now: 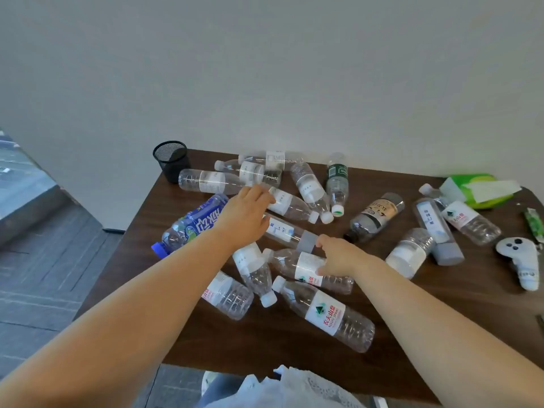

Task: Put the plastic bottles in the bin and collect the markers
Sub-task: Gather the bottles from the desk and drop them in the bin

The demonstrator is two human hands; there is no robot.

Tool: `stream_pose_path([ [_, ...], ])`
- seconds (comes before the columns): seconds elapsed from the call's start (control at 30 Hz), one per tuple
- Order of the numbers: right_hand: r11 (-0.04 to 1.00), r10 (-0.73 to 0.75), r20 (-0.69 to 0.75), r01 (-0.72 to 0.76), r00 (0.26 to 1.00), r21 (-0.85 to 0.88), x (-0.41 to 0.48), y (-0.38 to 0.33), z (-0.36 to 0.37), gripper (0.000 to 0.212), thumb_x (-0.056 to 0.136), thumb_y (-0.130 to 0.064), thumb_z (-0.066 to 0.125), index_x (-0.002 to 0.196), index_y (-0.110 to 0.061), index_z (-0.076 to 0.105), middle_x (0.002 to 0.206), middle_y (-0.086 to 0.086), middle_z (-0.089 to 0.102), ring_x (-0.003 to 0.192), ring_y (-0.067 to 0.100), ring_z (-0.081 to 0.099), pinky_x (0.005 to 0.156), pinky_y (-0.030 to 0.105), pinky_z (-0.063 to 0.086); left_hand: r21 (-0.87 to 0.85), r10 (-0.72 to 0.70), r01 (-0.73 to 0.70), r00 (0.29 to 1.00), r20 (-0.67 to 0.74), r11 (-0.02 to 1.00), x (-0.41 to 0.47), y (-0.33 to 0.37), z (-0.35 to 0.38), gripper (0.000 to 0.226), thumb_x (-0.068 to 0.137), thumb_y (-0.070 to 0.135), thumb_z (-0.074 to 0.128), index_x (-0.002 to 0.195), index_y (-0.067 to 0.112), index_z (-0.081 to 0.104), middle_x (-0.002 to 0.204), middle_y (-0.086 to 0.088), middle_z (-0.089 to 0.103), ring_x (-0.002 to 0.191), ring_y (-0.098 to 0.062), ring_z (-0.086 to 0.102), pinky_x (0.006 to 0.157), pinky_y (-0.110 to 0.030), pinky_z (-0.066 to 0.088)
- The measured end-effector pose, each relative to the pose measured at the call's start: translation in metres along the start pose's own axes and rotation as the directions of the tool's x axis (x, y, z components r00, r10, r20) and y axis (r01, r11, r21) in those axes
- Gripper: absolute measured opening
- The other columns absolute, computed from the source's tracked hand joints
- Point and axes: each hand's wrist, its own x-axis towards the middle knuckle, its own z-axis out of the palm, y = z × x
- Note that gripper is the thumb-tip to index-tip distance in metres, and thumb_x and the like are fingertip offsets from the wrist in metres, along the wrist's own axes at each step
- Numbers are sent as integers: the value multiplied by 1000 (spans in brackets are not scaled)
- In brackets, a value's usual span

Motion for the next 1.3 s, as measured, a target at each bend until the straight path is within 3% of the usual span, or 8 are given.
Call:
stream_pose_path([
  [0.3, 999, 33, -52, -33, 998, -5, 3, 11, 37, 80, 74, -26, 73, 140, -18, 28, 135, 6, 47, 121, 25, 46, 98, 42, 45, 117, 12, -35, 981, 192, 992, -2, 5, 24, 50, 87, 1, 46, 134, 15, 41, 139, -4, 41, 129, -23, 35, 99, -32, 38],
  [0.57, 996, 52, -142, -42, 988, 77, -16, 26, -1, 82, 65, -34, 75, 135, -19, 37, 129, 4, 49, 117, 23, 46, 97, 37, 45, 270, -56, -9, 971, 233, 963, -8, -19, 20, 55, 81, -1, 58, 131, 13, 41, 134, -7, 41, 126, -25, 38, 99, -33, 40],
  [0.67, 982, 40, -228, 4, 973, 189, -21, 17, -15, 81, 64, -30, 76, 135, -17, 38, 128, 5, 52, 114, 22, 52, 95, 35, 46, 384, -30, -122, 930, 367, 915, -9, -31, 24, 63, 83, 5, 60, 138, 17, 33, 144, -6, 35, 135, -25, 30, 109, -36, 32],
  [0.8, 947, 10, -325, 95, 946, 306, -23, -10, -23, 83, 69, -29, 76, 139, -14, 35, 131, 2, 49, 117, 20, 51, 93, 30, 43, 423, 13, -310, 819, 573, 851, -12, -36, 32, 66, 86, 10, 59, 144, 23, 28, 153, -1, 26, 144, -23, 16, 116, -43, 21],
  [1.0, 861, 16, -388, 185, 921, 474, -14, -39, -16, 74, 72, -21, 75, 136, -15, 37, 132, 3, 50, 117, 16, 50, 90, 27, 43, 377, 45, -349, 782, 621, 858, -13, -46, 54, 70, 87, 9, 58, 146, 26, 25, 154, 0, 26, 144, -25, 16, 118, -43, 14],
  [1.1, 822, 26, -415, 217, 909, 526, -9, -51, -8, 73, 75, -19, 74, 137, -16, 35, 133, 0, 48, 111, 5, 42, 85, 23, 39, 384, 72, -361, 801, 594, 850, -18, -57, 70, 71, 85, 12, 60, 144, 30, 24, 149, -3, 32, 139, -27, 24, 115, -45, 21],
  [1.2, 788, 30, -472, 270, 881, 553, -4, -61, -5, 71, 76, -15, 74, 136, -15, 37, 129, -1, 49, 110, 5, 44, 83, 18, 38, 359, 136, -342, 860, 491, 869, -24, -69, 74, 65, 85, 18, 61, 140, 32, 30, 143, -3, 37, 135, -25, 31, 115, -43, 22],
  [1.3, 739, 39, -537, 338, 842, 583, 0, -71, -3, 68, 76, -13, 74, 135, -13, 39, 120, -3, 51, 108, 9, 50, 70, 8, 37, 356, 246, -311, 945, 217, 881, -36, -85, 65, 73, 72, 17, 74, 135, 24, 38, 135, -9, 47, 127, -30, 45, 110, -45, 30],
])
